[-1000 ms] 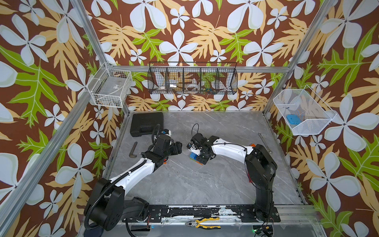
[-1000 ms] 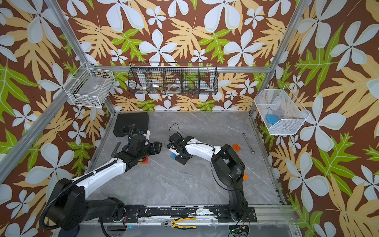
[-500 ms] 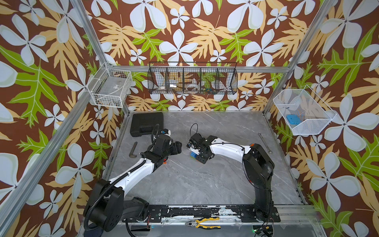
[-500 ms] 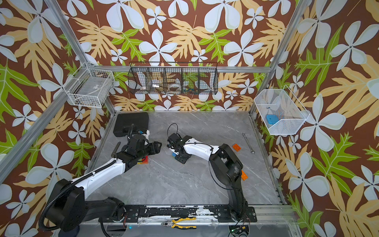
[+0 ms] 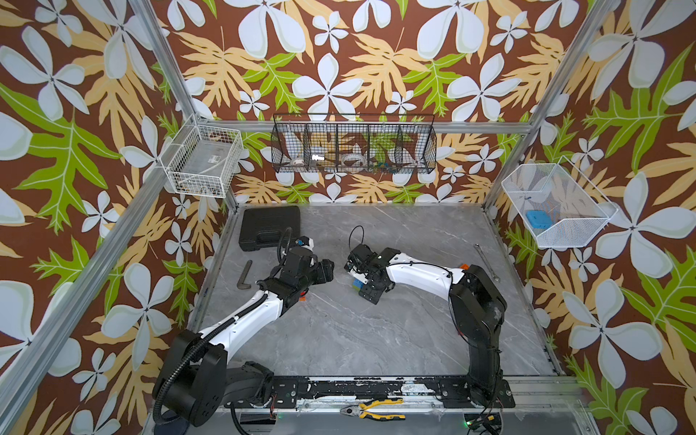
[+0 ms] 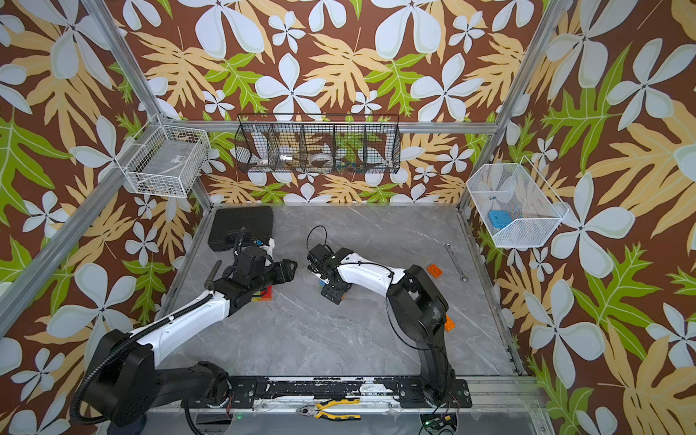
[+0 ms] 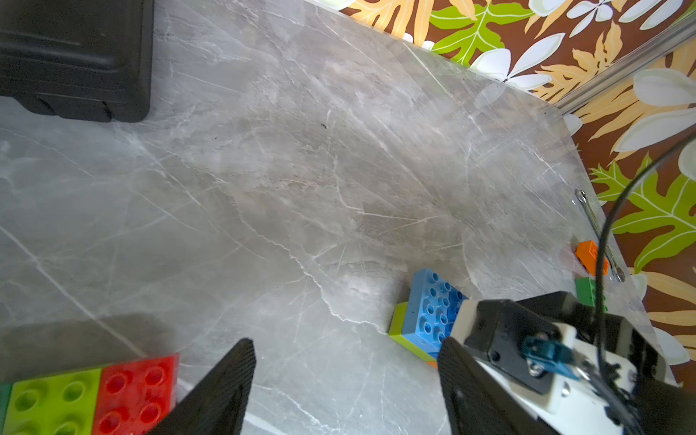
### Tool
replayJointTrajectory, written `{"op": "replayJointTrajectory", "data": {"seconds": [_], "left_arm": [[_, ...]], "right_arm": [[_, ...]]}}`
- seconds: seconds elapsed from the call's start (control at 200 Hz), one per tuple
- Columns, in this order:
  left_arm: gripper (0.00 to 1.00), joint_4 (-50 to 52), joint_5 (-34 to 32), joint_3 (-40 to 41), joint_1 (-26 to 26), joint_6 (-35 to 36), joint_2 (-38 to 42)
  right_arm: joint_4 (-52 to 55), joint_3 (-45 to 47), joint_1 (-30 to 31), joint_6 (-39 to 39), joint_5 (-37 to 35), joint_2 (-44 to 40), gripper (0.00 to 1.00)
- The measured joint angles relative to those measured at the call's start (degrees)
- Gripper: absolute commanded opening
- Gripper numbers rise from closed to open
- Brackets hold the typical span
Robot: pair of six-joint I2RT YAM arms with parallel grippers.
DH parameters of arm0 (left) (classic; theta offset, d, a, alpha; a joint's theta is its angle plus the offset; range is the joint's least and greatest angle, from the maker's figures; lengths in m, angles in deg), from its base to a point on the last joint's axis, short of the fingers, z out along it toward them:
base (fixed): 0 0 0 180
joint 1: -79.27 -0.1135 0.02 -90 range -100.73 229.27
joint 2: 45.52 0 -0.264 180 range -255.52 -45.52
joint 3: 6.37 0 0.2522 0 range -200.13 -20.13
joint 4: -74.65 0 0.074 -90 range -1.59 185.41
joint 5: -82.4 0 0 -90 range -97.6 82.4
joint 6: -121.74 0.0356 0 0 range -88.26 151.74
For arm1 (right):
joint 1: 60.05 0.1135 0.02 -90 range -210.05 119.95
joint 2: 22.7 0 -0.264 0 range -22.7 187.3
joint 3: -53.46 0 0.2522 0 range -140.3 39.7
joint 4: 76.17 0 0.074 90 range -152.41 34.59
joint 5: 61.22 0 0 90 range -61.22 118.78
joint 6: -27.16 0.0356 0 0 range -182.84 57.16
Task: Assemble a rectangle with lego
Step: Assemble the lego brick with the lego brick, then adjust the lego brick at the center of the board.
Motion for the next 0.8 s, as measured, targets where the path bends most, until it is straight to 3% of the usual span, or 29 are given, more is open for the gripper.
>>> {"op": "replayJointTrajectory", "data": {"seconds": [0.125,0.2,0.255,0.345,0.48,0.576,0.641,0.801], "left_arm": [[0.77,0.04,0.02,-0.46,0.0,0.02,-0.46],[0.74,0.11,0.2,-1.68,0.0,0.13,-1.86],[0.71,0.15,0.44,-2.58,0.0,0.22,-2.93],[0.64,0.22,0.9,-4.04,0.81,0.2,-5.11],[0.47,-0.13,3.72,-5.79,3.3,0.11,-8.09],[0.33,-0.92,6.32,-6.6,5.51,-0.61,-10.12],[0.25,-2.25,9.16,-6.78,6.64,-1.55,-11.61],[0.19,-3.82,13.97,-7.34,7.98,-3.41,-15.19]], "right_arm": [[-0.04,-0.04,-0.07,1.01,0.52,-2.29,0.84],[-0.74,0.5,-0.13,2.19,1.18,-5.14,0.78],[-1.7,1.73,-0.5,4.48,1.49,-7.93,0.65],[-5.57,6.27,-3.5,12.15,3.58,-13.62,0.27],[-14.34,19.98,-6.88,30.56,8.92,-22.6,0.08],[-20.87,27.52,-6.49,42.42,13.92,-25.88,0.0],[-24.24,29.73,-6.73,47.43,14.86,-26.18,0.0],[-29.9,29.18,-6.75,53.77,16.94,-23.37,0.0]]}}
